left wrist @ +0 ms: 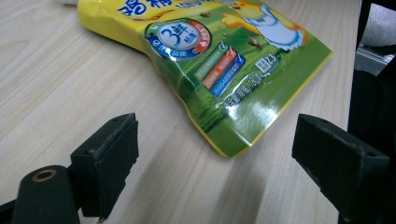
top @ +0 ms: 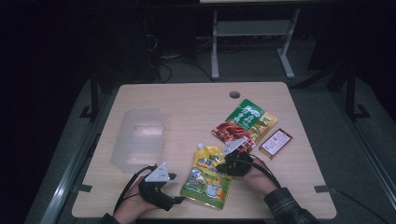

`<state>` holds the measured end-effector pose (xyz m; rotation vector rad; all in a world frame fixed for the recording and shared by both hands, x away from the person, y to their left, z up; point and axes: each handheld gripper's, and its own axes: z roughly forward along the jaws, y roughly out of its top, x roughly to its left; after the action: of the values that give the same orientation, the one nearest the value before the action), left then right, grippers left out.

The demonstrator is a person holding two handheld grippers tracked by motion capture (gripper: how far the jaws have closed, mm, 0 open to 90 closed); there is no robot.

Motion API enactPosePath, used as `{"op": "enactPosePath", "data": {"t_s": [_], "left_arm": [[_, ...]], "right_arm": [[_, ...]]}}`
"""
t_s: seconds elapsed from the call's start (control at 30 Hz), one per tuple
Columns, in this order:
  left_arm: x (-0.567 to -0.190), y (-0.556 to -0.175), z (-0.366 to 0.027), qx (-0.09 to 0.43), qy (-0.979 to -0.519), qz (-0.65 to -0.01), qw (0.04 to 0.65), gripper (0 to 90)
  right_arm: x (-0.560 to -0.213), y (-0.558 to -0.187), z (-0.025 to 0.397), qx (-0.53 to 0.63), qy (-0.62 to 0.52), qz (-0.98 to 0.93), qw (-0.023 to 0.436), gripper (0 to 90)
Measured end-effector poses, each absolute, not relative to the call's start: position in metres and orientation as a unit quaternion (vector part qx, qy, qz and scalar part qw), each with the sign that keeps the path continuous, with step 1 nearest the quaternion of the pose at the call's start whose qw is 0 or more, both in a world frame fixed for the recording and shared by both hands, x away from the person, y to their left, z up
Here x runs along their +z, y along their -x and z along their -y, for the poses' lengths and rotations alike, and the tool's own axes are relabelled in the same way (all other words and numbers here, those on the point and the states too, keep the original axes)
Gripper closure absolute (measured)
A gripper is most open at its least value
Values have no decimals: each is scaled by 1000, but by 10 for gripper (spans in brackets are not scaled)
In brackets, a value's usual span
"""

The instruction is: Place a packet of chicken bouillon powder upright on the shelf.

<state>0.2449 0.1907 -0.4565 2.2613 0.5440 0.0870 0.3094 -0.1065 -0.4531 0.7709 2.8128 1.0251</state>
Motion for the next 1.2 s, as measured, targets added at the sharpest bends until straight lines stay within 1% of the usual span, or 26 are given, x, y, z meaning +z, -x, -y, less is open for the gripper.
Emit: {"op": "enactPosePath", "data": {"t_s": [0.33,0.53,0.63,0.73,0.9,1.0,1.1,1.2], "left_arm": [[-453,-246,-190,33,-882,-227,411,139],[-447,-249,-184,32,-879,-231,415,139],[-442,-254,-178,37,-877,-240,415,139],[-439,-258,-168,37,-877,-241,415,139],[-438,-265,-156,35,-875,-254,411,138],[-439,-273,-148,31,-873,-269,405,138],[-442,-279,-140,26,-873,-274,403,138],[-446,-287,-130,22,-876,-278,393,136]], "right_arm": [[-451,-281,116,325,-239,-915,23,897],[-452,-270,121,327,-240,-914,14,897],[-447,-268,129,342,-250,-906,22,885],[-443,-267,139,354,-263,-897,32,797],[-441,-262,154,362,-287,-885,54,574],[-440,-259,165,365,-300,-879,67,501],[-442,-256,176,367,-312,-873,74,451],[-445,-252,186,365,-324,-870,76,425]]}}
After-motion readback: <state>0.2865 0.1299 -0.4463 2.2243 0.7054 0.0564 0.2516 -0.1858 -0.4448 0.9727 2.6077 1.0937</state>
